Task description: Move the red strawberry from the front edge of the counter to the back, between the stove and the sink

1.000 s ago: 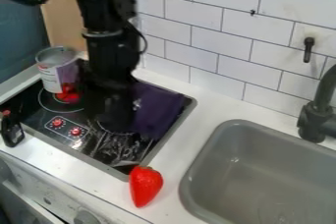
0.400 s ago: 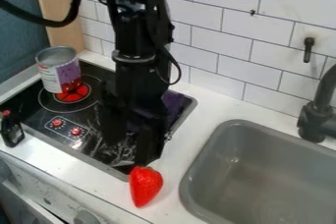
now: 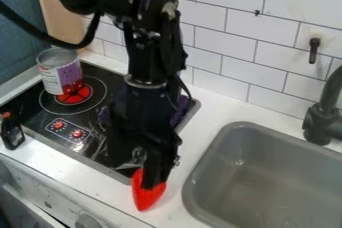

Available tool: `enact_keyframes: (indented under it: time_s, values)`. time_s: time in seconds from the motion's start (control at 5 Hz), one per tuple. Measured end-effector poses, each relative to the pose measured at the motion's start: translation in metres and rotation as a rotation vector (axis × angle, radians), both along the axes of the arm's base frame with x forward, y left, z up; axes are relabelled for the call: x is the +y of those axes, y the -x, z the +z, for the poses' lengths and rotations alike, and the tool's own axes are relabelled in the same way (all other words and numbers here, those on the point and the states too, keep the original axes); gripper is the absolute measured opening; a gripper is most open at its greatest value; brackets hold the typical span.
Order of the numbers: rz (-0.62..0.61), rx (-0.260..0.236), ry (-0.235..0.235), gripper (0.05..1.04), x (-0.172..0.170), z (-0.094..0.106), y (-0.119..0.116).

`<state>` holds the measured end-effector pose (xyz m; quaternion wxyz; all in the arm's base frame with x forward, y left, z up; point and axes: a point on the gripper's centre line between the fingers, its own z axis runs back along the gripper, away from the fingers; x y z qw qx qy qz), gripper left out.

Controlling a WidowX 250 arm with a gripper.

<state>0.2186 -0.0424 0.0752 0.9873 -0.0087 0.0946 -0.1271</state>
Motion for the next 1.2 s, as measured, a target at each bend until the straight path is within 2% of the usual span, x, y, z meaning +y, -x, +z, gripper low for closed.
enact_keyframes:
  time_s: [0.4, 0.6, 0.8, 1.0, 1.2]
  values:
    - [0.038, 0.028, -0.049, 1.000, 0.003, -0.019, -0.002]
    - [0.043, 0.035, -0.050, 1.000, 0.002, -0.028, -0.004]
    - [0.038, 0.052, -0.028, 1.000, -0.002, -0.038, -0.005]
    - [0.042, 0.048, -0.008, 1.000, -0.006, -0.041, -0.006]
    - [0.033, 0.066, -0.008, 0.944, -0.011, -0.046, -0.005]
